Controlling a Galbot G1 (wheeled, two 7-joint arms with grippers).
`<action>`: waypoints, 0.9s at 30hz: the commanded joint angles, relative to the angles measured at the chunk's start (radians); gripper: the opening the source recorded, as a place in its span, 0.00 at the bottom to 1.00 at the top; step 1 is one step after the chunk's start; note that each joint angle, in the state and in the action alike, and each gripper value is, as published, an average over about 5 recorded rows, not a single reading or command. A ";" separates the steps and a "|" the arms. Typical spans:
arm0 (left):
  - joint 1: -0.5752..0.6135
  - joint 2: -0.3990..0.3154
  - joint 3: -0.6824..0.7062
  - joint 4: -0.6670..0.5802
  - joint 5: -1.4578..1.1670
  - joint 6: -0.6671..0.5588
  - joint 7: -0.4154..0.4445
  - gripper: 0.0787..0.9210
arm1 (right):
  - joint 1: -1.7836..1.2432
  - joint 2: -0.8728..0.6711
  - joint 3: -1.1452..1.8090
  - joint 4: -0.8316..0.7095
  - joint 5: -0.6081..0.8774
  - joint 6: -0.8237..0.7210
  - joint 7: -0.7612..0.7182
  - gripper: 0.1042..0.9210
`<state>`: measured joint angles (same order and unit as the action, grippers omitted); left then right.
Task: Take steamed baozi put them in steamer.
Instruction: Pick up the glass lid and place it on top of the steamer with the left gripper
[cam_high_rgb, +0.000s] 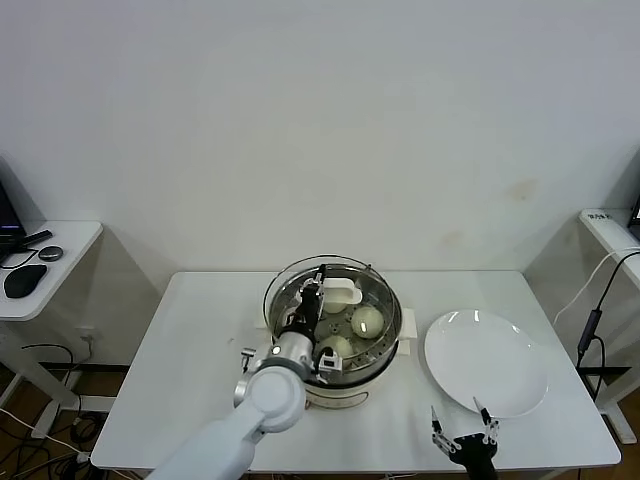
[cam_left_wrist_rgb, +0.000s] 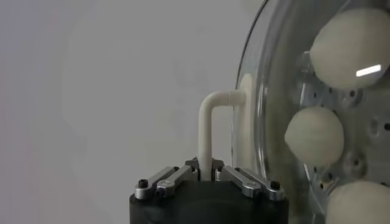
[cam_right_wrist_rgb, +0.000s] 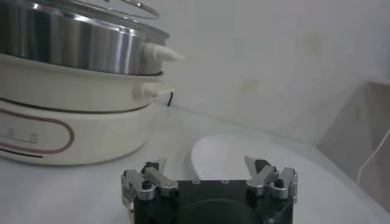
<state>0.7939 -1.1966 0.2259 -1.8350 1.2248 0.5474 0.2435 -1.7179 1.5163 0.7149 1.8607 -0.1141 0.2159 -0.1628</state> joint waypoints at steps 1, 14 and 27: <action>0.003 -0.019 0.017 0.016 0.034 -0.002 0.008 0.11 | 0.000 0.001 -0.002 -0.002 -0.006 0.002 0.001 0.88; 0.021 -0.037 0.020 0.014 0.034 -0.001 0.014 0.11 | -0.001 0.002 -0.008 -0.003 -0.011 0.002 0.001 0.88; 0.031 -0.045 0.008 0.023 0.027 -0.002 0.006 0.11 | -0.003 0.000 -0.011 0.001 -0.011 0.003 0.000 0.88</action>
<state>0.8201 -1.2377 0.2396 -1.8105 1.2554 0.5457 0.2541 -1.7203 1.5174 0.7052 1.8592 -0.1244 0.2181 -0.1626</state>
